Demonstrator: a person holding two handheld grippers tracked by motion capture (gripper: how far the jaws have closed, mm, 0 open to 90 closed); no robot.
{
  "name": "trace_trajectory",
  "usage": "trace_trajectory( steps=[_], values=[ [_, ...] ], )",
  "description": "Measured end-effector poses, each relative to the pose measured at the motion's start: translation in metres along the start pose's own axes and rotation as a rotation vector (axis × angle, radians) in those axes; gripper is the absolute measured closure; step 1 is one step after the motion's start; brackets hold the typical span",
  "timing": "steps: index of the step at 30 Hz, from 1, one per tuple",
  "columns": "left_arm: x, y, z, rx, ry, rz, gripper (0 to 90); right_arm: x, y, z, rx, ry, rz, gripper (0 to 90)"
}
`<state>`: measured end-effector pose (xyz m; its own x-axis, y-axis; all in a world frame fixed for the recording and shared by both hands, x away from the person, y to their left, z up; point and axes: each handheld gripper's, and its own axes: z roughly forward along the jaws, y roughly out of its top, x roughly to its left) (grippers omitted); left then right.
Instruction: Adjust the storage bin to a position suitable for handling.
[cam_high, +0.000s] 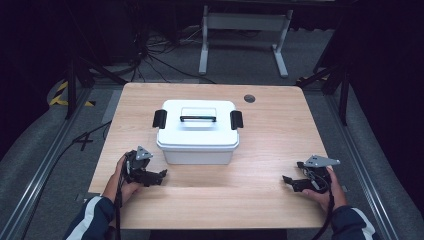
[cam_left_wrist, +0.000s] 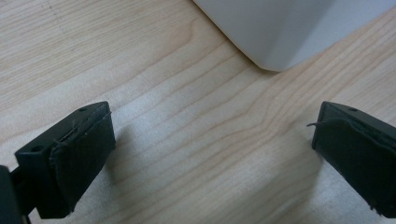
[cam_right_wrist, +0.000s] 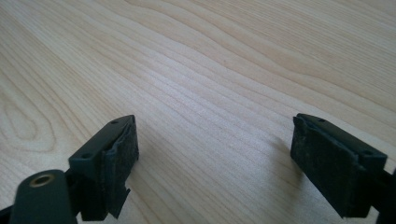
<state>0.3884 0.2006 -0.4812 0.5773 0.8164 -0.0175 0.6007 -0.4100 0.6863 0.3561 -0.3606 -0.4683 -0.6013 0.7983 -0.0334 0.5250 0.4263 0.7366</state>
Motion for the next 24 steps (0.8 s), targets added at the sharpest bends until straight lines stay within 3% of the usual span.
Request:
trace_trajectory(
  steps=[6,7,11,16,24],
  values=[
    [0.004,-0.002,-0.001,0.004,-0.038,0.03,0.0,-0.002,0.003,-0.001,0.033,0.002,-0.006,15.6],
    [0.007,-0.003,-0.002,-0.001,-0.05,0.054,0.0,-0.001,0.005,-0.001,0.048,0.005,-0.007,16.2],
    [0.009,-0.006,-0.005,0.001,-0.071,0.073,0.3,0.0,0.012,-0.002,0.08,-0.001,-0.052,24.1],
    [0.015,-0.006,-0.005,0.002,-0.115,0.129,0.1,-0.001,0.027,-0.014,0.051,0.014,-0.056,27.3],
    [0.016,-0.006,-0.005,0.004,-0.129,0.136,0.1,0.0,0.072,-0.039,-0.001,0.033,-0.138,32.7]
  ],
)
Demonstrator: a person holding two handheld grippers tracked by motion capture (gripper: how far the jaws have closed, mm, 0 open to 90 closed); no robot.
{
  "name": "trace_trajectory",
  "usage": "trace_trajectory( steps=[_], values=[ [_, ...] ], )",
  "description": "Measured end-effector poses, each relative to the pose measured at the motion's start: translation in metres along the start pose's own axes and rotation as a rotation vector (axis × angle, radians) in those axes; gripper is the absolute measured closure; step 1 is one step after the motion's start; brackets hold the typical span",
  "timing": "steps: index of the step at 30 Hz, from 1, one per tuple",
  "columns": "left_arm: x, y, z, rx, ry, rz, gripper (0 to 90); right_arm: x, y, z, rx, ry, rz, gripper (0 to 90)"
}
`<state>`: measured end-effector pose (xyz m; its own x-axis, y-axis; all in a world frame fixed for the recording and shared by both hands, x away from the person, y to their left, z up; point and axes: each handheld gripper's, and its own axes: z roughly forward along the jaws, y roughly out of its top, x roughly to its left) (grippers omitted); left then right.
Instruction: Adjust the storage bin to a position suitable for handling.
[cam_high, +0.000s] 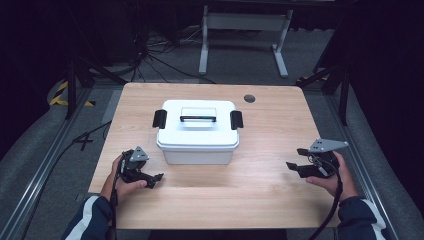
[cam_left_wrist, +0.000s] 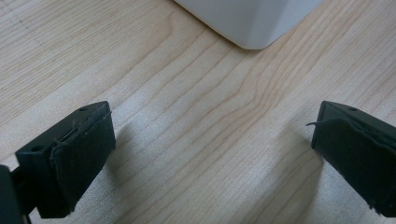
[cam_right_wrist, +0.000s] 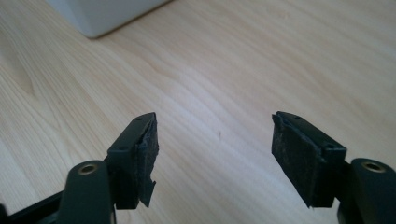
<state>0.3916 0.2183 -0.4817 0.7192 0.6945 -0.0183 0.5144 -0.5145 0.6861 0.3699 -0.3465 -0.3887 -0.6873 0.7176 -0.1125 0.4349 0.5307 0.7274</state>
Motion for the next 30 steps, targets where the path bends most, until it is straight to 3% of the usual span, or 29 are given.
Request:
trace_trajectory(
  steps=[8,26,30],
  values=[
    [0.0,-0.001,0.0,-0.006,0.003,0.002,0.1,0.003,0.051,0.001,0.023,0.045,-0.121,36.0],
    [-0.003,-0.004,-0.004,-0.001,0.006,-0.009,0.3,0.014,0.122,0.007,0.079,0.098,-0.29,40.1],
    [-0.004,-0.007,-0.006,-0.004,0.007,-0.002,0.5,0.019,0.143,0.01,0.098,0.117,-0.349,42.6]
  ],
)
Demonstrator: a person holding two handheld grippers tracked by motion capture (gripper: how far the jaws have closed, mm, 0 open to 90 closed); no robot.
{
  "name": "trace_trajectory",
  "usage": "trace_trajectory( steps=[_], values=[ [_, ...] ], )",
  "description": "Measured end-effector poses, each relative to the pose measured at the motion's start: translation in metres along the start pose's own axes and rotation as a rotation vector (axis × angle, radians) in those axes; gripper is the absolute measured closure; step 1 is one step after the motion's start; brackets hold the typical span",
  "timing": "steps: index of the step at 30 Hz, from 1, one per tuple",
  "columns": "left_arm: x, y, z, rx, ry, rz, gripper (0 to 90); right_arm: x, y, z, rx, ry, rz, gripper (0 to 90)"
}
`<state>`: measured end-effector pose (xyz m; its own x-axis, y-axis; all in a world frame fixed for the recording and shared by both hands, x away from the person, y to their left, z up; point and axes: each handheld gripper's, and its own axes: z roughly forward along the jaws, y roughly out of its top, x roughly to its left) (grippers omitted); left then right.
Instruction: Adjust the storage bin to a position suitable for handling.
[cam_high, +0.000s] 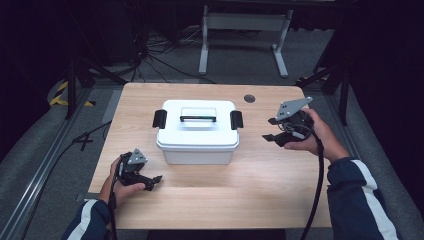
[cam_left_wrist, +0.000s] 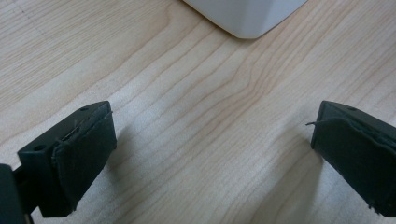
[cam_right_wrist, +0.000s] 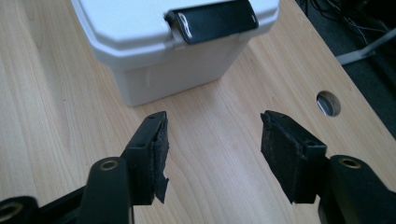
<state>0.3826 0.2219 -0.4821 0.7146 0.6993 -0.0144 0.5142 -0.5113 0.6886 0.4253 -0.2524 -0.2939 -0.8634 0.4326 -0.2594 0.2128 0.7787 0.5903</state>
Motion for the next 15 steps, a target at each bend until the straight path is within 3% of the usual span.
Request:
trace_trajectory(
  steps=[15],
  values=[
    [-0.004,-0.005,-0.004,-0.004,0.009,-0.016,0.5,-0.004,0.065,0.025,0.014,0.068,-0.161,47.1]
  ],
)
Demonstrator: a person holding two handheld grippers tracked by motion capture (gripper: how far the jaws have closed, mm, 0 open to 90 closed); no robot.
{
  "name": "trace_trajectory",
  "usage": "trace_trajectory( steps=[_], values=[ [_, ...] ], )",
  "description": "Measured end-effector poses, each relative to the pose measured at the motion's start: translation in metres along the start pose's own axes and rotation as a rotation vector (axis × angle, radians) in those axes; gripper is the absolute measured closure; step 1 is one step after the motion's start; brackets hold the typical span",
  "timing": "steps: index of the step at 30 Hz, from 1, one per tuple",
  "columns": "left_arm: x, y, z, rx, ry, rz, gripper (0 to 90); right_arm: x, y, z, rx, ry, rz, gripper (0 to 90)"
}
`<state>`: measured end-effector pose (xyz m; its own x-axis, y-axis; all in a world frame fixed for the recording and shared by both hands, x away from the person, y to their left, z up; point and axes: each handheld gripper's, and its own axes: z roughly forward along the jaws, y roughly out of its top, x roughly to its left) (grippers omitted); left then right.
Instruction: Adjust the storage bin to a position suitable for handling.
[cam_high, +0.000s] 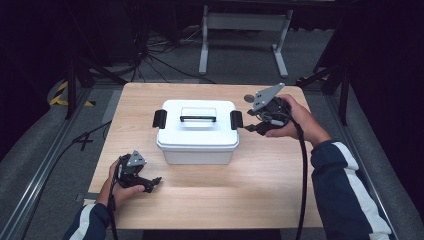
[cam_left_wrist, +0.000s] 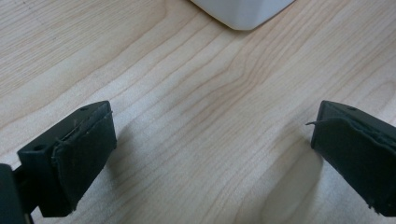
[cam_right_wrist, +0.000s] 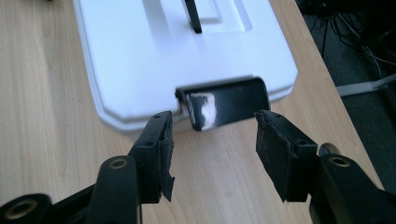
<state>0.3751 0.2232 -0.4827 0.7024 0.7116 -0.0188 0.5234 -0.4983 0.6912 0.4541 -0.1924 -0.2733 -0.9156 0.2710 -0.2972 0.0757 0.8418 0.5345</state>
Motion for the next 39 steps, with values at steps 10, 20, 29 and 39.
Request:
trace_trajectory(
  steps=[10,20,29,39],
  values=[
    [-0.001,-0.007,-0.006,0.001,-0.007,0.01,0.5,-0.004,0.035,0.023,0.036,0.031,-0.061,51.6],
    [-0.001,-0.007,-0.007,0.008,-0.006,0.017,0.7,-0.006,0.072,0.043,0.057,0.049,-0.119,55.7],
    [-0.001,-0.007,-0.008,0.012,-0.01,0.011,0.7,-0.001,0.088,0.056,0.102,0.073,-0.146,59.4],
    [-0.001,-0.007,-0.008,0.01,-0.008,0.014,0.7,0.004,0.102,0.07,0.195,0.081,-0.218,69.8]
  ],
)
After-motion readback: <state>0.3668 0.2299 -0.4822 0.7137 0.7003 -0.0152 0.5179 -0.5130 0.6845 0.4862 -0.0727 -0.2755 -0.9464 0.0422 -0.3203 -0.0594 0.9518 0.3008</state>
